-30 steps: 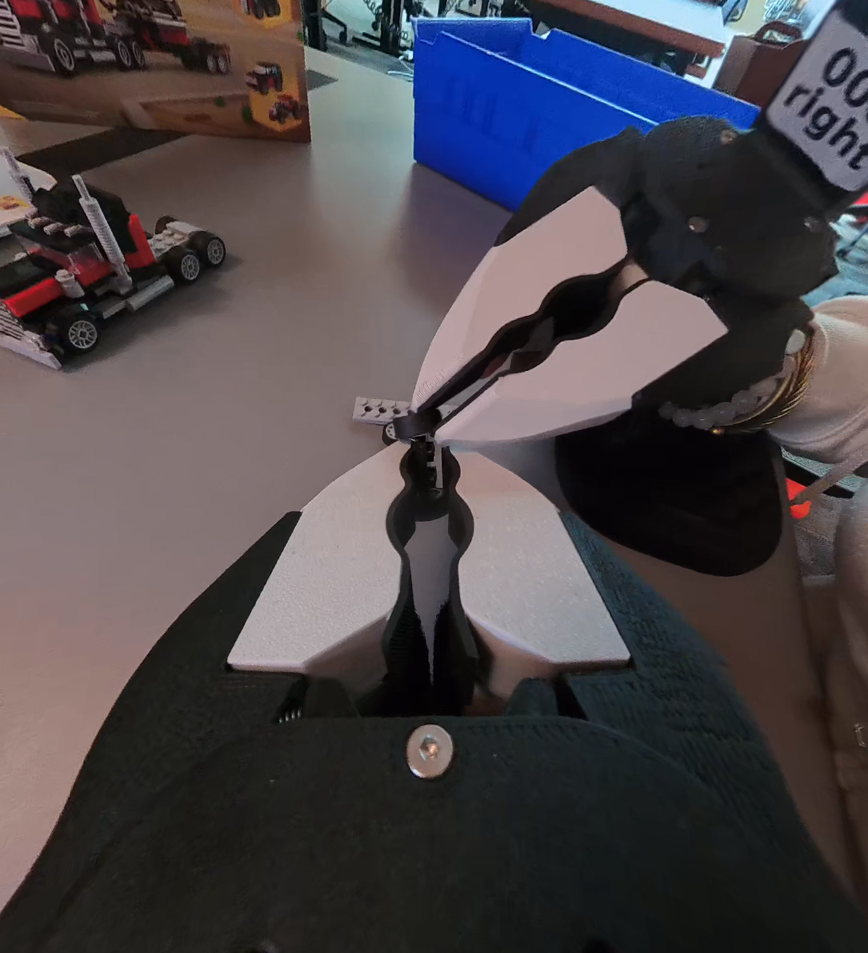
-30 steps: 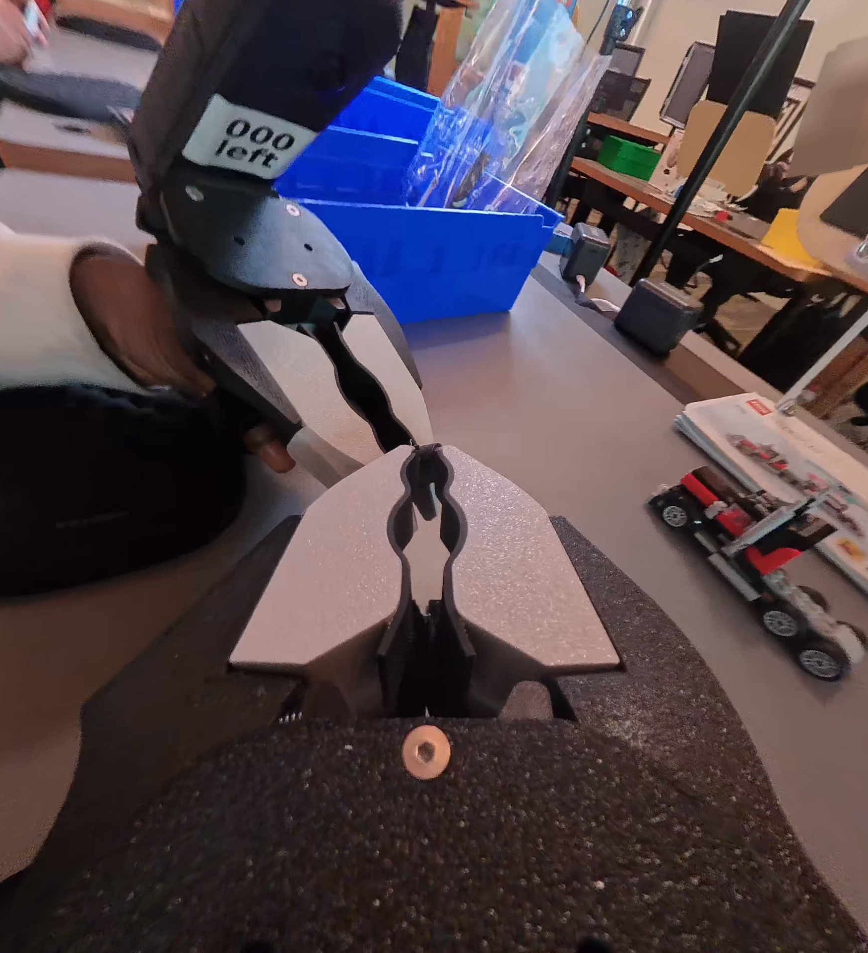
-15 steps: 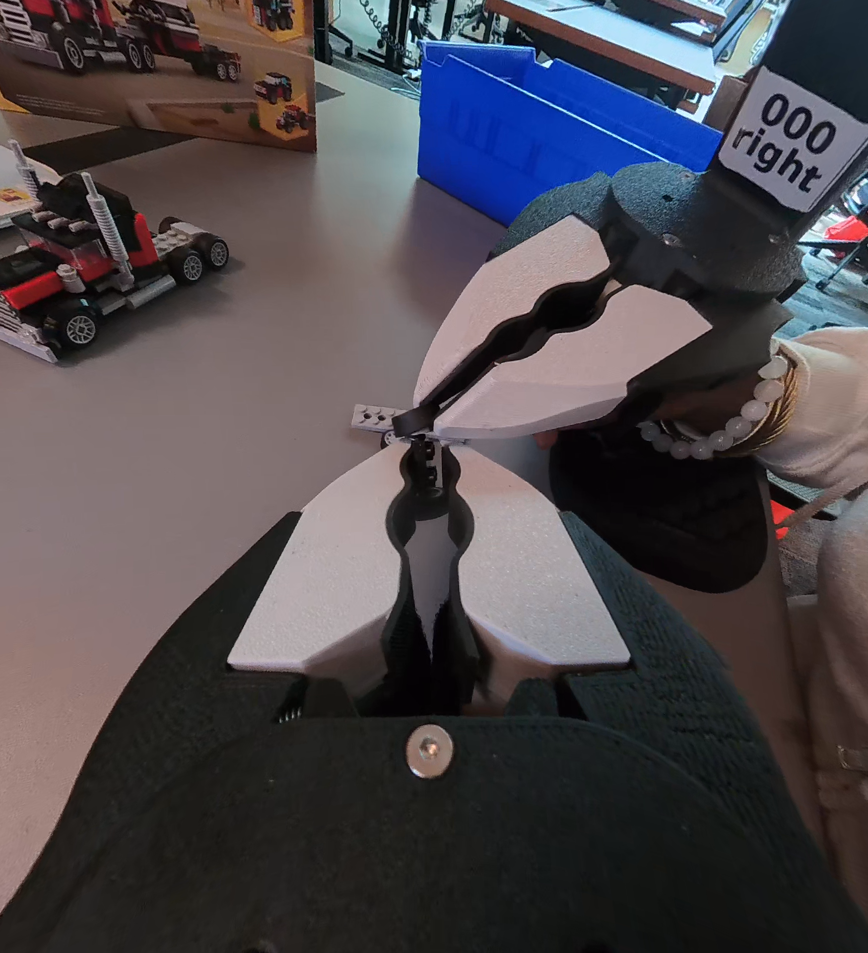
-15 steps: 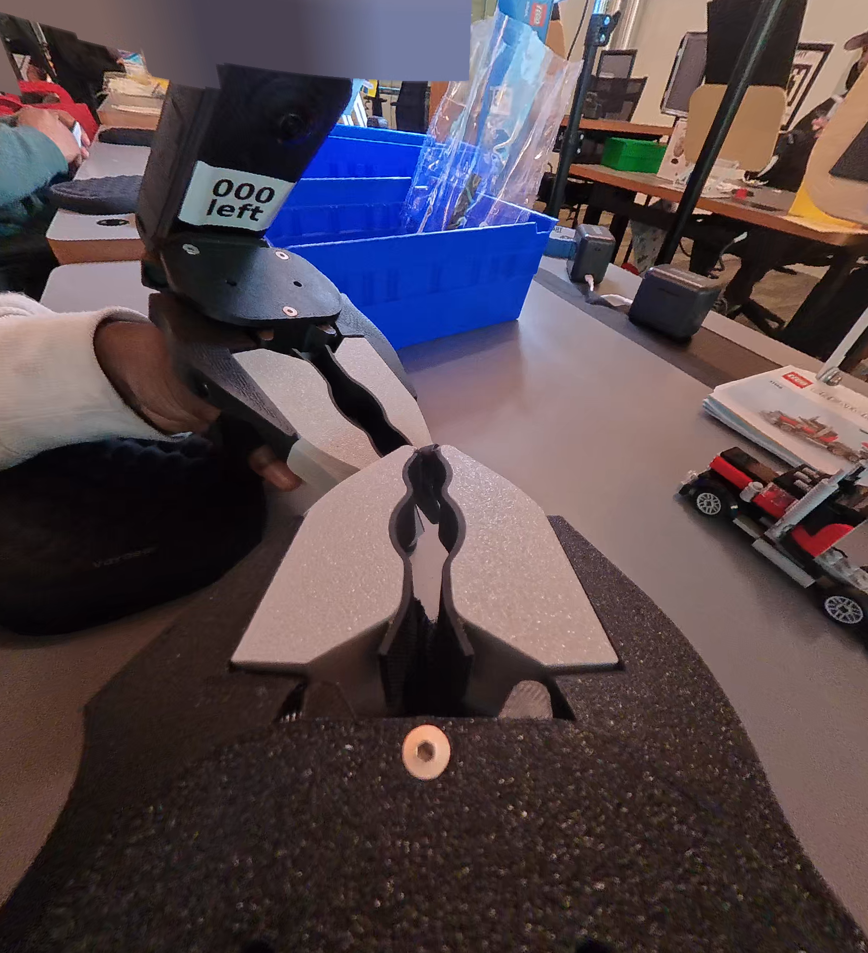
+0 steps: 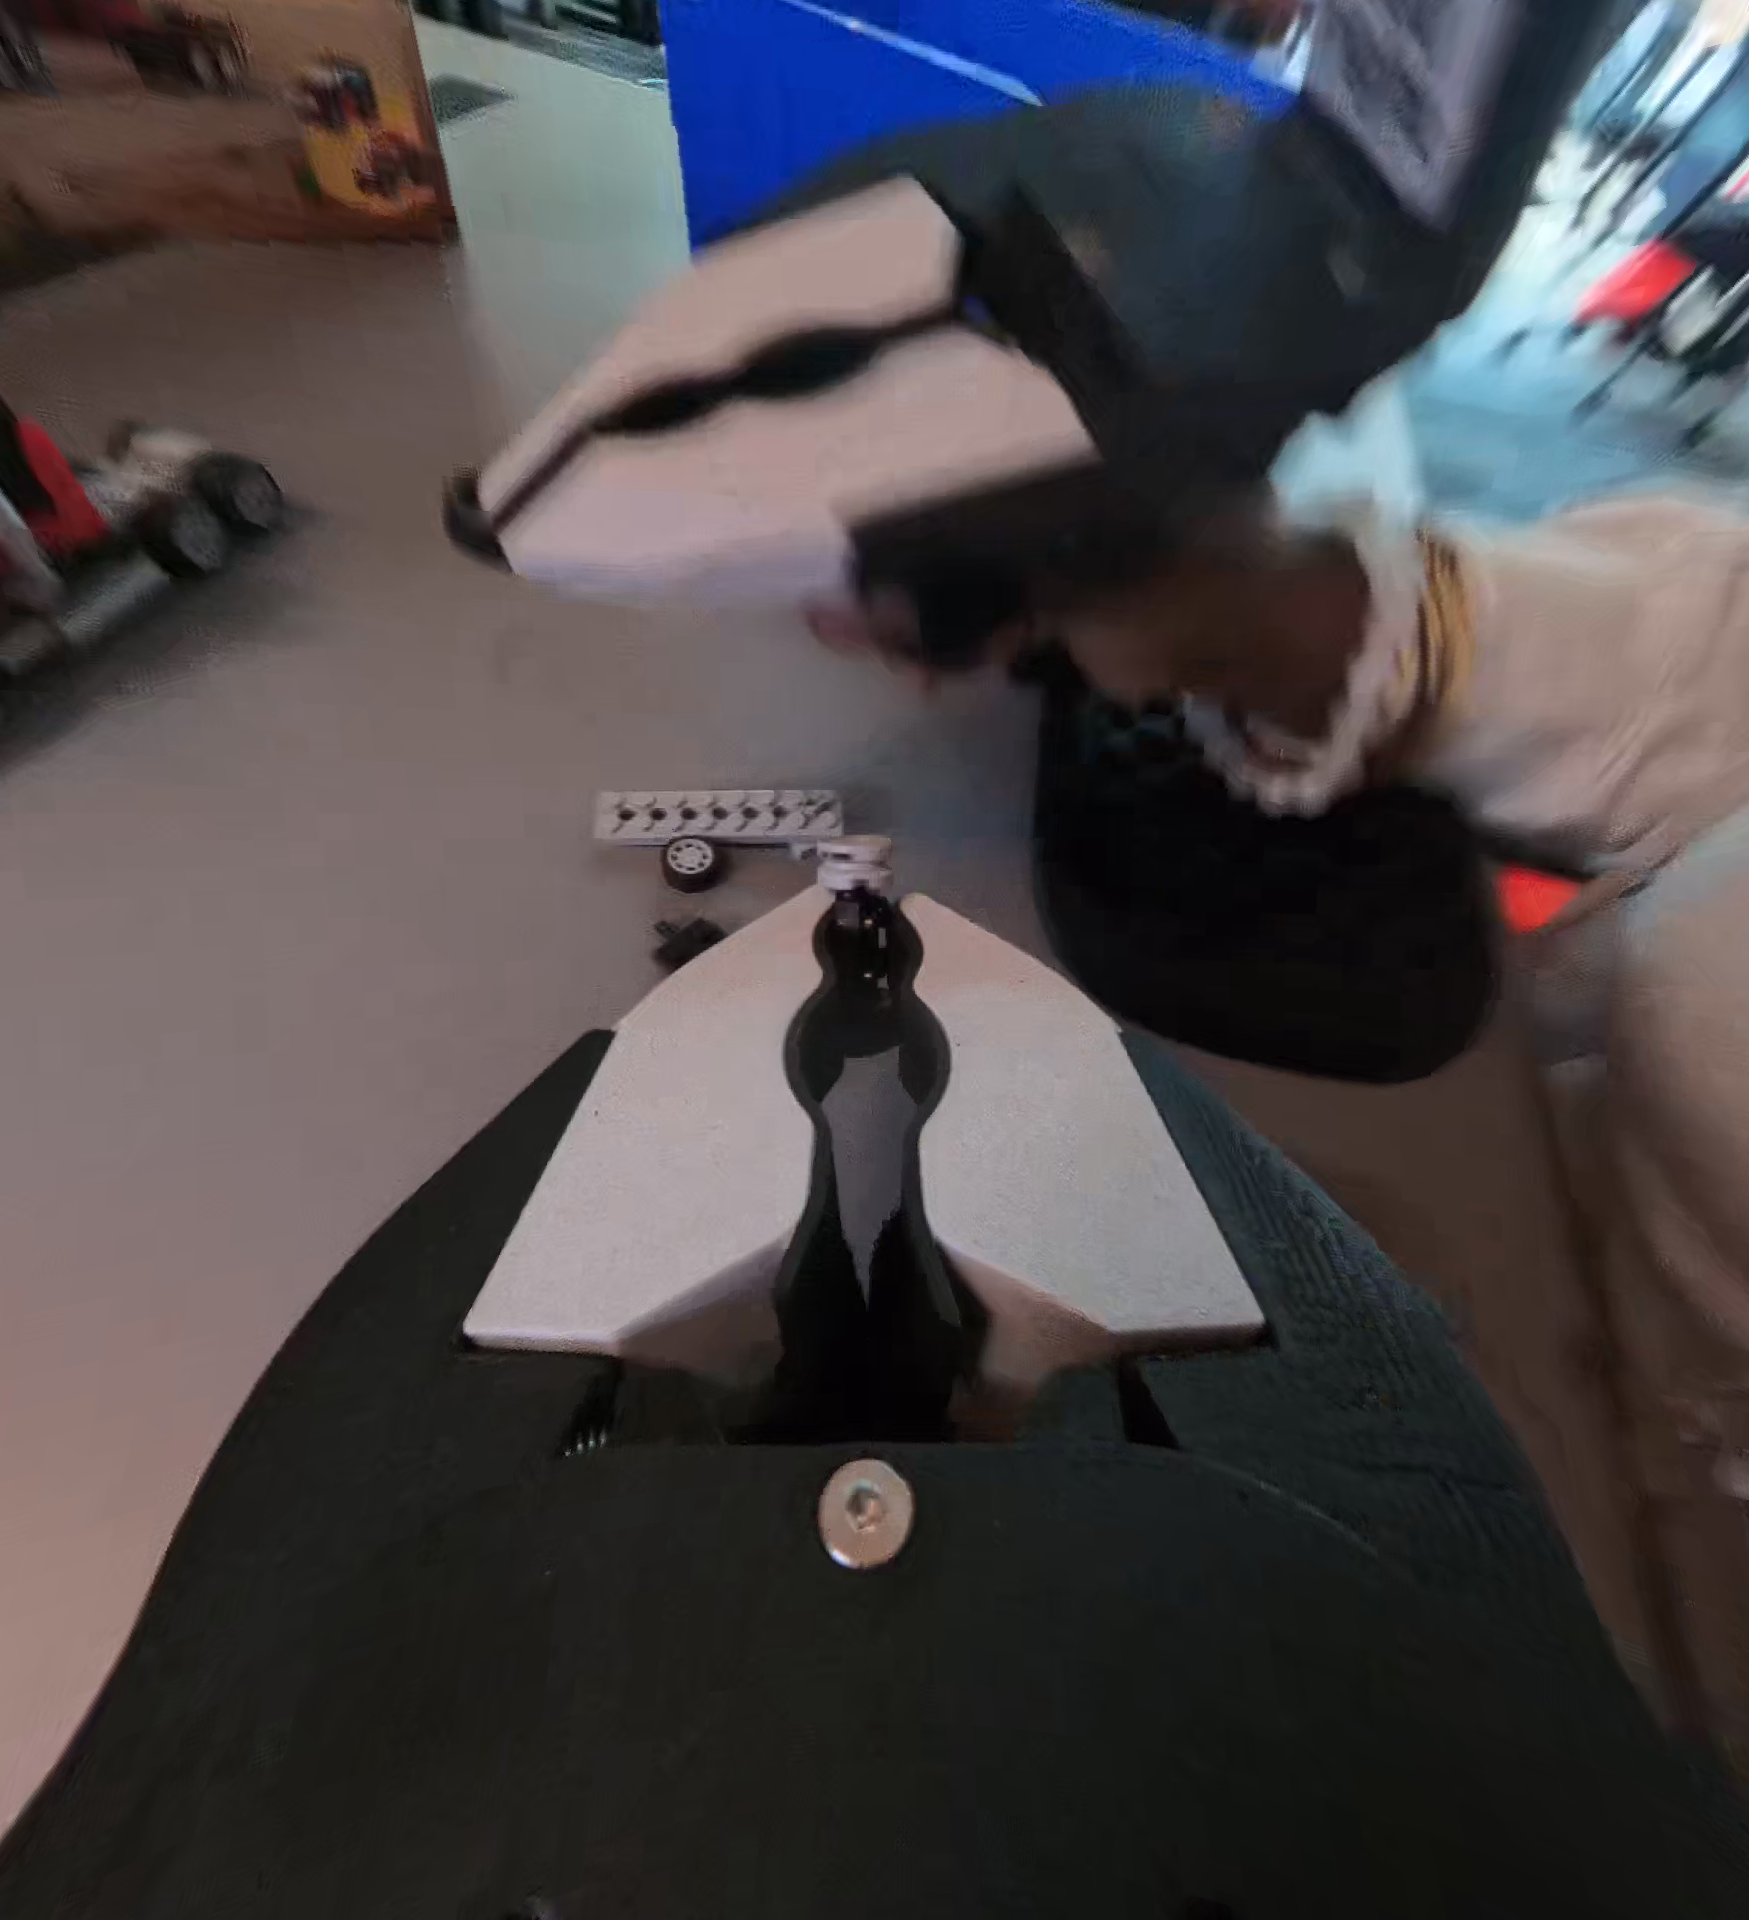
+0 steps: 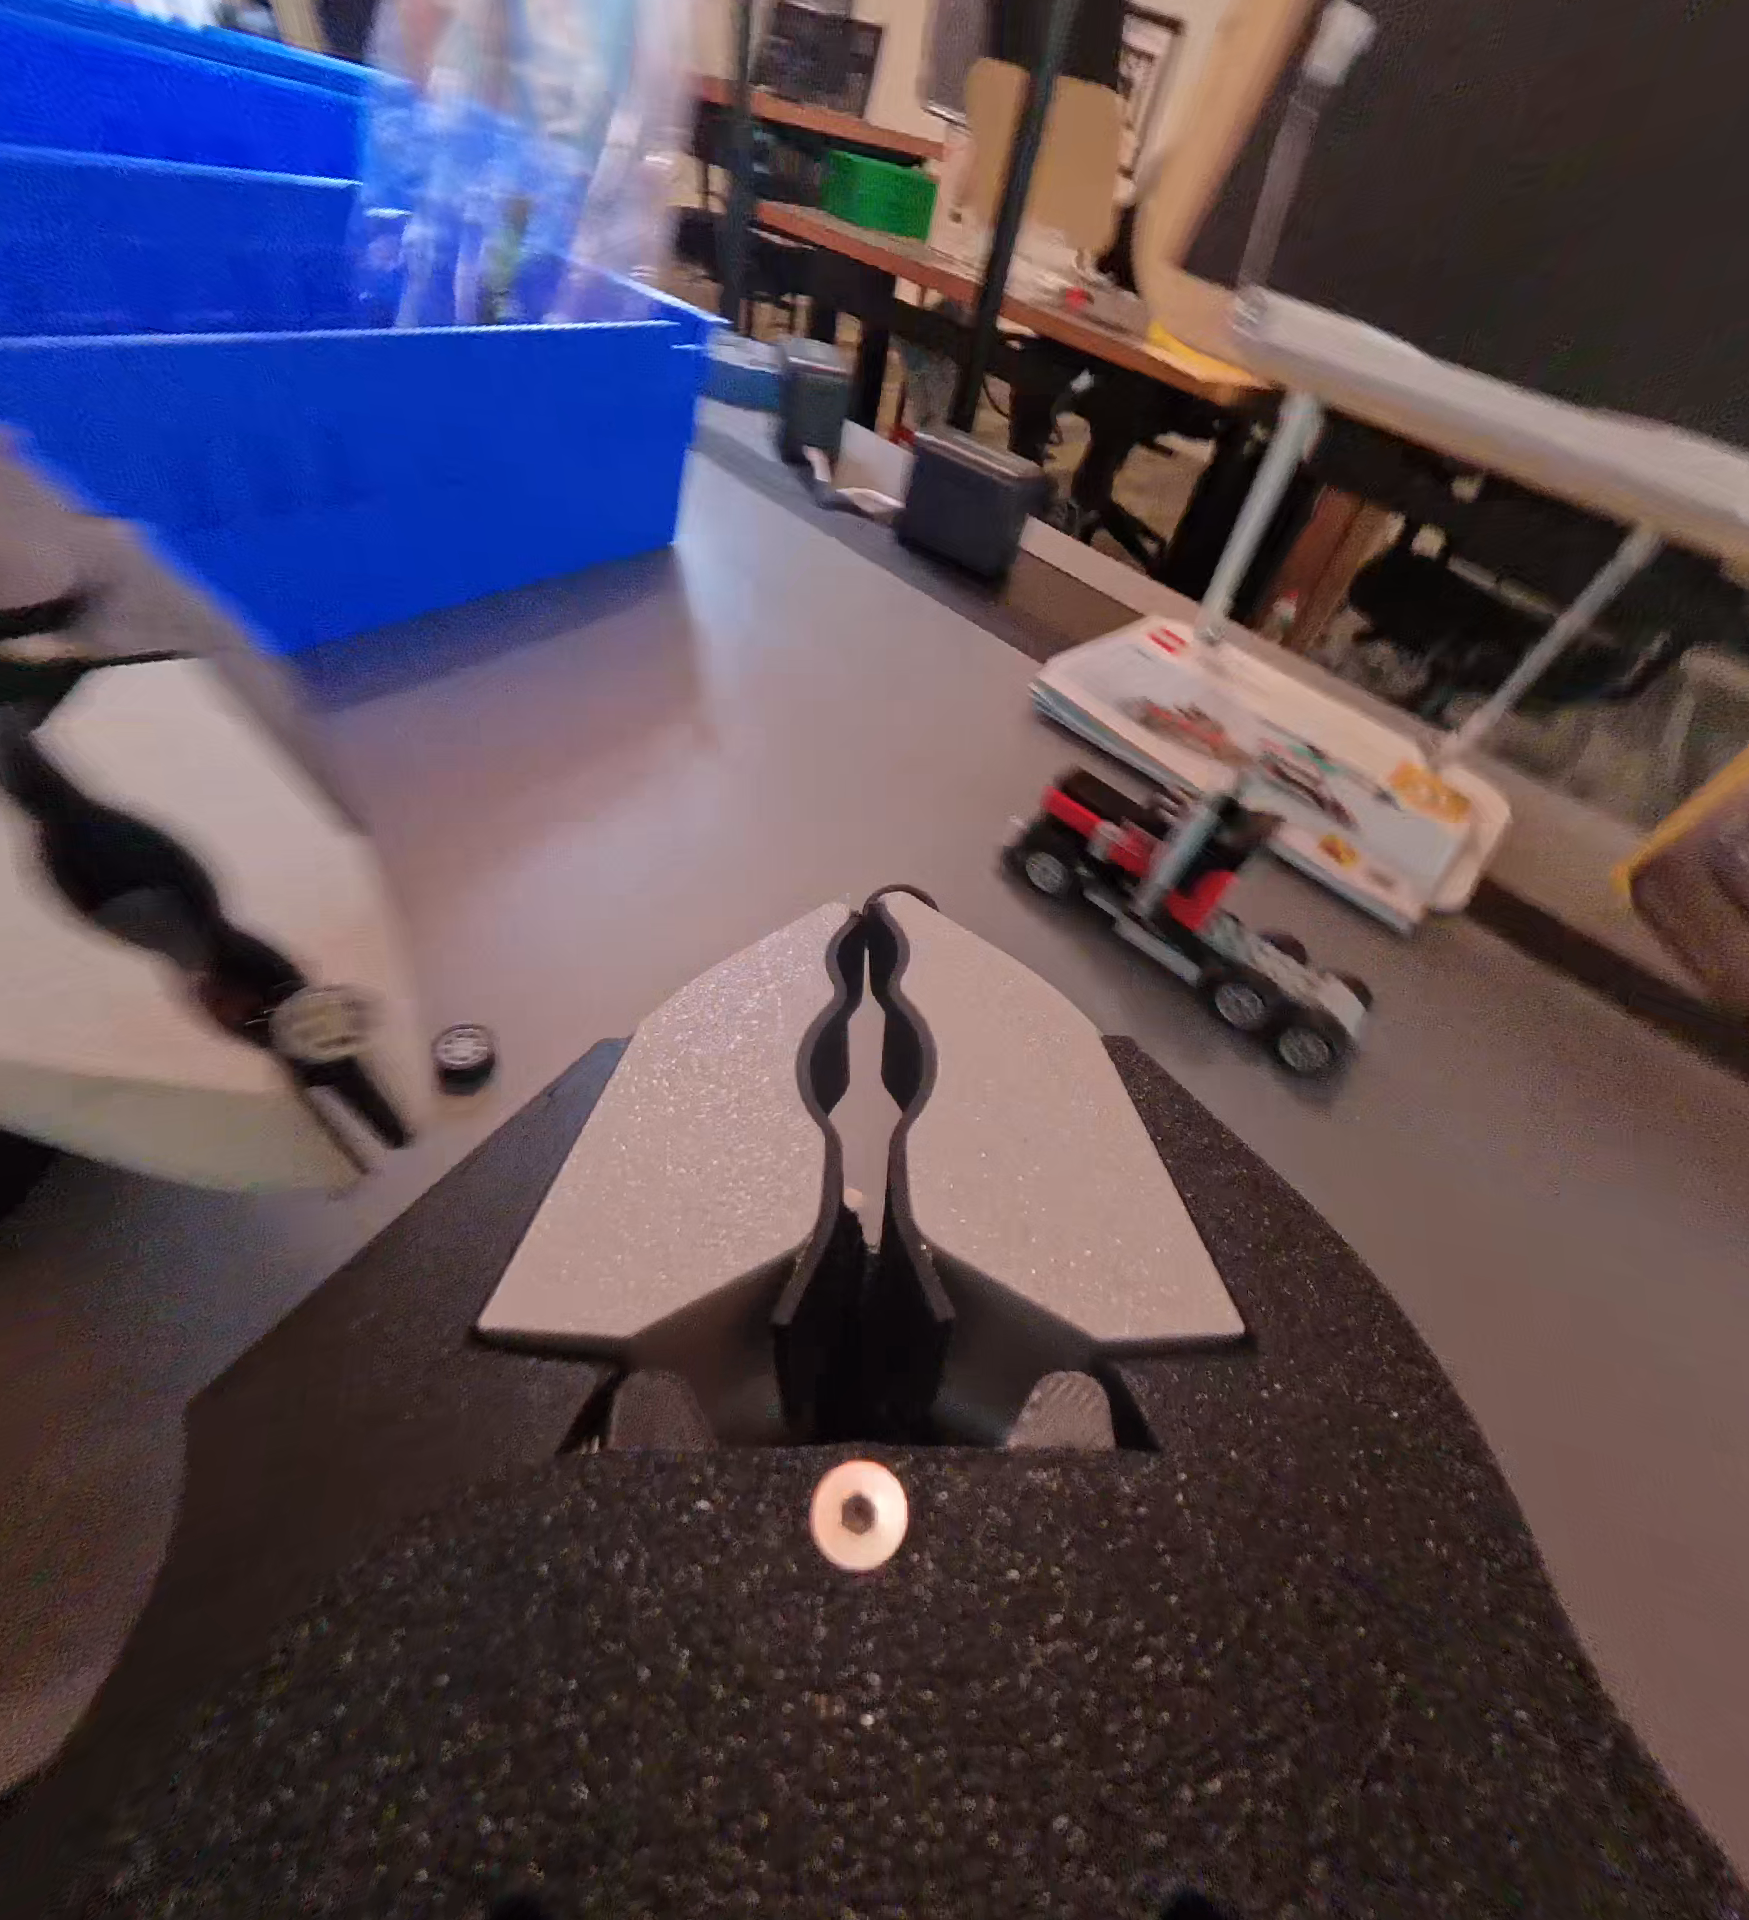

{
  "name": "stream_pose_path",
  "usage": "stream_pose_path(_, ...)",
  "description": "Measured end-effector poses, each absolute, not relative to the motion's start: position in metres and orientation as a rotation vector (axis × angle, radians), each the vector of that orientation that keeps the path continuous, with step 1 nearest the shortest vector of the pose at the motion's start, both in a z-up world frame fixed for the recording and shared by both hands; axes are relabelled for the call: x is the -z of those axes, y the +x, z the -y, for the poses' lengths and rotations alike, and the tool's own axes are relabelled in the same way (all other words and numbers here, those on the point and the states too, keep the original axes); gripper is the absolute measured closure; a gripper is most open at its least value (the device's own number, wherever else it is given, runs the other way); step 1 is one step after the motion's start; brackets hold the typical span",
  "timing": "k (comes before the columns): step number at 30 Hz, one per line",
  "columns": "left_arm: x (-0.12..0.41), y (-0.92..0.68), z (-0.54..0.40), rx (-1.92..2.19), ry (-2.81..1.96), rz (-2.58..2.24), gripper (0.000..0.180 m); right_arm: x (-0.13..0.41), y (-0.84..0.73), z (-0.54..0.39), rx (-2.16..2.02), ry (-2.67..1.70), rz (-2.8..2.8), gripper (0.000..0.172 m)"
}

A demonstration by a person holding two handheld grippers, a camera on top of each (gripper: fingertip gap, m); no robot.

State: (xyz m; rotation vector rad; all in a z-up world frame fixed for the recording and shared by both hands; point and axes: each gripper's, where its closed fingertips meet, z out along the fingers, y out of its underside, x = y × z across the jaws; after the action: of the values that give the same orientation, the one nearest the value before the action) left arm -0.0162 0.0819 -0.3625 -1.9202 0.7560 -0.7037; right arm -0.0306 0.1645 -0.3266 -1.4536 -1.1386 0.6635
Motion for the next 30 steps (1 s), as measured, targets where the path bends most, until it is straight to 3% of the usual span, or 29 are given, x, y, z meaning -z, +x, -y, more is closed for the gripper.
stream_pose_path(2,0.366,-0.023,-0.090,0.550,-1.932,-0.725,0.175,0.304,-0.023,-0.159,-0.909,-1.452,1.081,0.172)
stream_pose_path(6,0.352,-0.037,-0.098,0.747,-1.901,-0.540,0.175,0.301,-0.037,-0.128,-0.913,-1.418,1.267,0.171)
stream_pose_path(11,0.345,-0.043,-0.100,0.781,-1.865,-0.472,0.175,0.336,-0.035,-0.121,-0.985,-1.560,1.404,0.171)
stream_pose_path(19,0.344,-0.050,-0.104,0.800,-1.868,-0.404,0.175,0.401,-0.019,-0.104,-0.712,-1.678,1.747,0.170)
stream_pose_path(30,0.346,-0.043,-0.101,0.713,-1.870,-0.492,0.175,0.408,-0.015,-0.104,-0.749,-1.733,1.796,0.152)
